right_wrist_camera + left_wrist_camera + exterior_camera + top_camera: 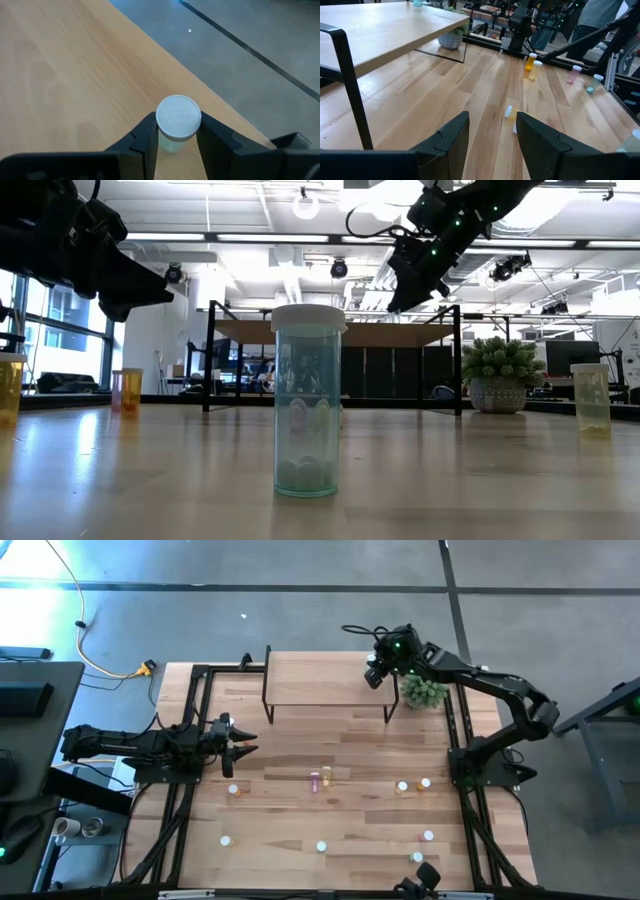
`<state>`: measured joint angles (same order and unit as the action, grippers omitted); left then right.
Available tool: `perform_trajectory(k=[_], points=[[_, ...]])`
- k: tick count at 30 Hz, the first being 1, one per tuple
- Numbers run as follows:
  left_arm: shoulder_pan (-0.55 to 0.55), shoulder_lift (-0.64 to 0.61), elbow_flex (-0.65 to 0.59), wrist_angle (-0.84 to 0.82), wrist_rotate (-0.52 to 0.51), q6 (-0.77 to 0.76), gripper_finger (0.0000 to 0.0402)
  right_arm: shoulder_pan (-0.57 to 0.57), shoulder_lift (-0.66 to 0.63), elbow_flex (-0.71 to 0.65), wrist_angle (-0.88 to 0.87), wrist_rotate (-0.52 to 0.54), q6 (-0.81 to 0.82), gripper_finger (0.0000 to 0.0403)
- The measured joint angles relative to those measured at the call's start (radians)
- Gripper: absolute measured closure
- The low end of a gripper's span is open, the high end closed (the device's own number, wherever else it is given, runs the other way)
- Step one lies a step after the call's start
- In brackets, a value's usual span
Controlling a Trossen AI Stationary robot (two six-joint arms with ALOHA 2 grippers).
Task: Pick and place medicine bottles onto shelf by color
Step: Put the top green pill bottle on the shelf, then put the top orange pill bottle on the shelf
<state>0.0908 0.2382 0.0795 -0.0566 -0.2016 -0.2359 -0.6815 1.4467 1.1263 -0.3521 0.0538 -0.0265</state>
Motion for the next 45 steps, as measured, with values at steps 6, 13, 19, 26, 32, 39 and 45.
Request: perform_trajectory(k=[6, 13, 19, 26, 32, 39, 45], points=[[0.000, 0.000, 0.000, 0.000, 0.000, 0.002, 0.0247, 0.000, 0.000, 0.000, -0.024, 0.025, 0.002, 0.0295], [0.000, 0.000, 0.000, 0.000, 0.000, 0.003, 0.0247, 0.000, -0.001, 0.000, -0.033, 0.024, 0.000, 0.0295], [0.000, 0.000, 0.000, 0.000, 0.001, 0.003, 0.0247, 0.003, -0.001, 0.000, -0.037, 0.017, 0.001, 0.0290], [0.000, 0.000, 0.000, -0.001, 0.003, 0.003, 0.0247, 0.003, 0.000, -0.002, -0.037, 0.014, 0.000, 0.0241], [0.000, 0.000, 0.000, -0.018, 0.002, 0.003, 0.0240, 0.003, 0.000, -0.002, -0.010, 0.014, -0.004, 0.0215], [0.000, 0.000, 0.000, -0.050, -0.056, 0.003, 0.0190, 0.003, -0.023, -0.002, 0.031, 0.014, -0.028, 0.0212], [0.000, 0.000, 0.000, -0.051, -0.107, 0.003, 0.0165, 0.001, -0.084, -0.002, 0.051, 0.014, -0.035, 0.0212]])
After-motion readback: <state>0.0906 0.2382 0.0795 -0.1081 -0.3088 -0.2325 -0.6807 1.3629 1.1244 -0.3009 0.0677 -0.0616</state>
